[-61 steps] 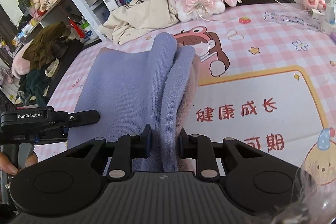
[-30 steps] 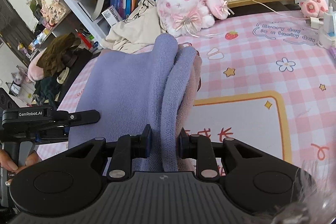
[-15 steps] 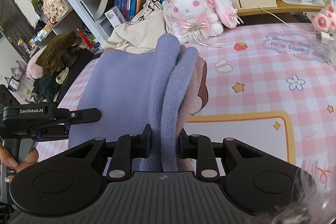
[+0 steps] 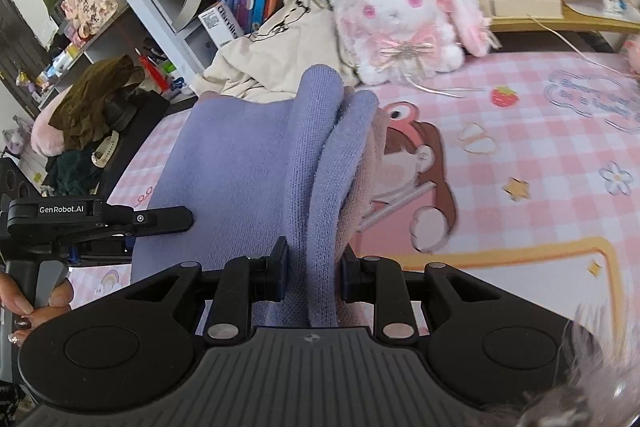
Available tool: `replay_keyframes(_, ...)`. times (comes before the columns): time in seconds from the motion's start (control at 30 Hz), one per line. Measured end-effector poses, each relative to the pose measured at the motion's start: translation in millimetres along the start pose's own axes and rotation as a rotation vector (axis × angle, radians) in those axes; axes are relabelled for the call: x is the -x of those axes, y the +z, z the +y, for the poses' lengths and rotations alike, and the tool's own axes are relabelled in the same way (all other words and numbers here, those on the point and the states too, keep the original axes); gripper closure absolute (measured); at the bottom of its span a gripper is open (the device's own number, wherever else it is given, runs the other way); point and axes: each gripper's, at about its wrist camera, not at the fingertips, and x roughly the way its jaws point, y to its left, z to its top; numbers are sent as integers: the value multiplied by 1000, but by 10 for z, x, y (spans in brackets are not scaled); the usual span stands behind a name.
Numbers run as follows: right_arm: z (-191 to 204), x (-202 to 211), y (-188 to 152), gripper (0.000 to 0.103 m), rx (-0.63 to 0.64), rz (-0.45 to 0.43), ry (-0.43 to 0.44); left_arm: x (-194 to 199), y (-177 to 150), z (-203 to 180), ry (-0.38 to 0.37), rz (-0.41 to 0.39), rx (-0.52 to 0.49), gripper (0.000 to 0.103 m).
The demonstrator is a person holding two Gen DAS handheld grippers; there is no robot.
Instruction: Fold clothes
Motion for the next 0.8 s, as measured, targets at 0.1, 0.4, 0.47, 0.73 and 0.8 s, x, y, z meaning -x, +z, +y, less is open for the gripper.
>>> replay_keyframes(0.1, 154, -201, 98, 81, 13, 4, -8, 10, 193, 179, -2, 1, 5, 66)
replay_keyframes(0.4, 395, -781, 360, 81, -12, 31, -35, -131, 662, 588, -1, 26, 19, 66)
replay_keyframes(0.47, 410, -888, 400, 81, -20, 38, -43, -170, 759, 672, 1, 33, 23, 66)
replay_keyframes(0.73, 368, -1192, 533, 80, -38, 61, -81, -460, 998, 834, 2, 65, 29, 66)
replay_keyframes(0.8, 333, -1260, 565, 80, -40, 66, -89, -526, 1042, 842, 6, 72, 26, 66)
